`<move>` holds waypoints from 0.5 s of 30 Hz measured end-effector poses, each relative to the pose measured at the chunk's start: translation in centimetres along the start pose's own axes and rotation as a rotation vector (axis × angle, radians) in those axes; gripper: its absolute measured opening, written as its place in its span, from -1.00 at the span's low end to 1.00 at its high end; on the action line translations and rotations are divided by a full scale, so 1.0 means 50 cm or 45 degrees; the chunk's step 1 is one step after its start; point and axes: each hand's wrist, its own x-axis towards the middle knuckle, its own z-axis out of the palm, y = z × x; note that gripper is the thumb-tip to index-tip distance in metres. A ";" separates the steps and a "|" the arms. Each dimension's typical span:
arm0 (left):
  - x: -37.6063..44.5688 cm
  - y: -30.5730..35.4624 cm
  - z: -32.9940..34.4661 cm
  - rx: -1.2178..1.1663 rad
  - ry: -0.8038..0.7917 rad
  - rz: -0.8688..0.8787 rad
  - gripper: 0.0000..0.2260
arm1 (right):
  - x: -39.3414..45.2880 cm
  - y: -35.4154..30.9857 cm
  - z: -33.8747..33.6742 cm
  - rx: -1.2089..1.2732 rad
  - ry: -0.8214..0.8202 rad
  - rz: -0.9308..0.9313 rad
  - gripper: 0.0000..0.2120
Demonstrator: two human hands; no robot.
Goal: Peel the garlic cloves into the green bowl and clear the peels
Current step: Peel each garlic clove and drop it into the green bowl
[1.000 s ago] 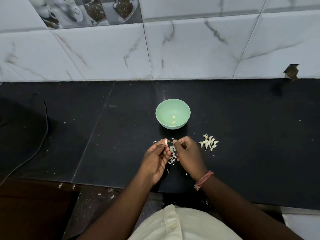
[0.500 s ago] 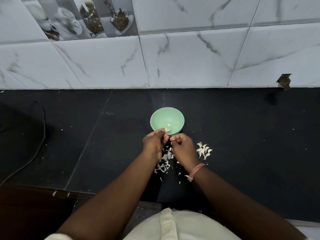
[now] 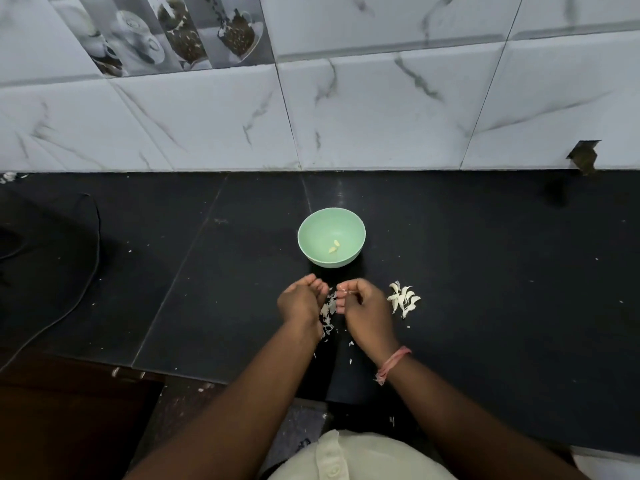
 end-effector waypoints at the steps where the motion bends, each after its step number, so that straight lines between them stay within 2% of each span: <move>1: -0.006 -0.012 -0.010 0.004 -0.014 -0.046 -0.74 | -0.010 0.000 0.006 -0.060 -0.029 -0.072 -0.79; 3: -0.022 -0.031 -0.022 0.026 -0.115 -0.164 -0.79 | -0.032 0.003 0.019 -0.205 -0.161 -0.209 -0.74; 6: -0.040 -0.036 -0.024 -0.017 -0.314 -0.267 -0.53 | -0.052 0.020 0.020 -0.381 -0.425 -0.282 -0.60; 7: -0.039 -0.034 -0.025 -0.017 -0.322 -0.261 -0.46 | -0.052 0.028 0.014 -0.477 -0.491 -0.312 -0.58; 9: -0.042 -0.026 -0.027 -0.035 -0.298 -0.223 -0.48 | -0.045 0.051 0.000 -0.679 -0.553 -0.339 -0.53; 12: -0.029 -0.008 -0.034 -0.049 -0.210 -0.141 -0.61 | -0.041 0.062 -0.016 -0.715 -0.412 -0.347 -0.55; 15: -0.008 0.001 -0.032 0.077 -0.218 -0.134 -0.80 | -0.033 0.062 -0.034 -0.778 -0.017 -0.408 -0.72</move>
